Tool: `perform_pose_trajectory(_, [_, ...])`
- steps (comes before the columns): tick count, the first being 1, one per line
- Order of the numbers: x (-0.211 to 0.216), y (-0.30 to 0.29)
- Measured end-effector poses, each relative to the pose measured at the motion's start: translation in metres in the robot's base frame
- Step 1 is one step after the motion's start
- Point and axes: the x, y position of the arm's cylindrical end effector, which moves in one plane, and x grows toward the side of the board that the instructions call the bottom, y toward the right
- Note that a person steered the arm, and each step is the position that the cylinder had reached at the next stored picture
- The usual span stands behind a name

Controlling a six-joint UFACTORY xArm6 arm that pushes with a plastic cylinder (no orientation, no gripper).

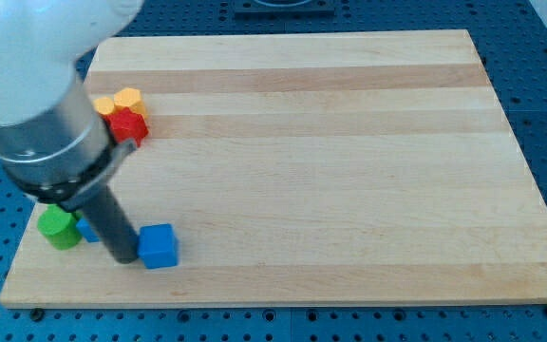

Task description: Push blue cube to the center

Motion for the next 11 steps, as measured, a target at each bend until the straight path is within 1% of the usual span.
perform_pose_trajectory(1, [-0.01,0.027])
perform_pose_trajectory(2, [-0.011,0.027])
perform_pose_trajectory(3, [-0.002,0.014])
perform_pose_trajectory(4, [0.014,0.013])
perform_pose_trajectory(5, [0.025,0.023])
perform_pose_trajectory(6, [0.023,0.055])
perform_pose_trajectory(7, [0.0,0.066])
perform_pose_trajectory(9, [-0.066,0.066])
perform_pose_trajectory(11, [-0.114,0.066])
